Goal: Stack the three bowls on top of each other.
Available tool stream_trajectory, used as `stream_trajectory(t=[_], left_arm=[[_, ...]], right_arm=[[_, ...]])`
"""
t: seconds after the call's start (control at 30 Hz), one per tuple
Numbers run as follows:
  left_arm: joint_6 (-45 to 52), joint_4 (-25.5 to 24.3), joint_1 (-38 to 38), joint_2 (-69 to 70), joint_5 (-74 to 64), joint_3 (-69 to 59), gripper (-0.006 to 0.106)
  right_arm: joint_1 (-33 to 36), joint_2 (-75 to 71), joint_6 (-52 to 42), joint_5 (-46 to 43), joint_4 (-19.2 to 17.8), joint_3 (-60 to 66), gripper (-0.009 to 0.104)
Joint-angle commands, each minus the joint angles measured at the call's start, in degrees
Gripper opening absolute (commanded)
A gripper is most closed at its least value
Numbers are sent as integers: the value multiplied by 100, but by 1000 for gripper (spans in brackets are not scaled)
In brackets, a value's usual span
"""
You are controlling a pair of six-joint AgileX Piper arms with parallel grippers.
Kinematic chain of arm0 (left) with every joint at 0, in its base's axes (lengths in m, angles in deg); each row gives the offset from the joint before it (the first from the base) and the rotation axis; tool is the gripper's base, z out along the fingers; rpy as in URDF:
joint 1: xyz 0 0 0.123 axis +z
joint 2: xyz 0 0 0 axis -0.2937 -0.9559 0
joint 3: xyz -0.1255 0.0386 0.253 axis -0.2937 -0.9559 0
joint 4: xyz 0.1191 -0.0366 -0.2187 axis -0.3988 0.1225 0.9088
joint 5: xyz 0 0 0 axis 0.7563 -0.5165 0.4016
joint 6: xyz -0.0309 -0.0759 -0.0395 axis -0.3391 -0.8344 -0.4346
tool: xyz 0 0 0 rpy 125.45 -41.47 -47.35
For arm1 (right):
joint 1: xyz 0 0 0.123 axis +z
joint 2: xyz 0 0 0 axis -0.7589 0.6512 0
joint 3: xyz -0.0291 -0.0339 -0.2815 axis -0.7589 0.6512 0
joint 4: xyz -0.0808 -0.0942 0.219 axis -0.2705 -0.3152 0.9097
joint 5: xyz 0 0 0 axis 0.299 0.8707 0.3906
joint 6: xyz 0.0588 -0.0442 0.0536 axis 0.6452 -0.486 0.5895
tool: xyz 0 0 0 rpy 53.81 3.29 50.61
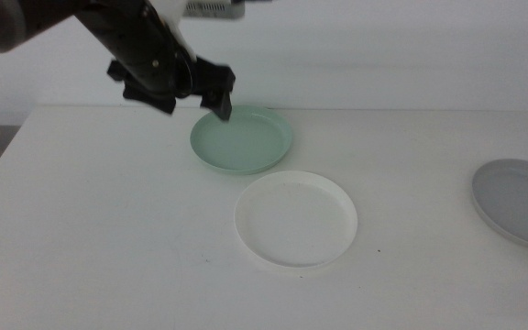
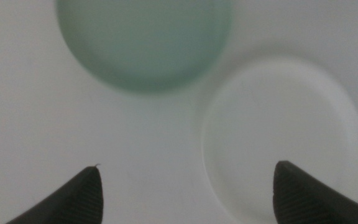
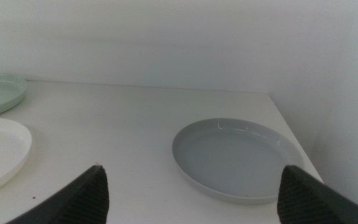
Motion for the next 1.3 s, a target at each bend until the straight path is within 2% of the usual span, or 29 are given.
stream_trajectory(t=[0.0, 0.27, 0.33, 0.6, 0.83, 1.27], left_arm=[[-195, -162, 43, 71, 340, 27, 94], [-1042, -1410, 135, -370, 227, 856, 94], [-1067, -1514, 216, -707, 26, 1338, 94], [-986, -1056, 677, -2304, -563, 3196, 94], [-860, -625, 790, -3406, -926, 4443, 94], [-860, -370, 790, -4302, -802, 4616, 94]], right_arm=[[15, -21, -15, -52, -36, 24, 93], [15, -21, -15, -52, -36, 24, 93], [15, -21, -15, -52, -36, 24, 93], [15, -21, -15, -52, -36, 24, 93], [15, -21, -15, -52, -36, 24, 93], [15, -21, -15, -52, -36, 24, 93]])
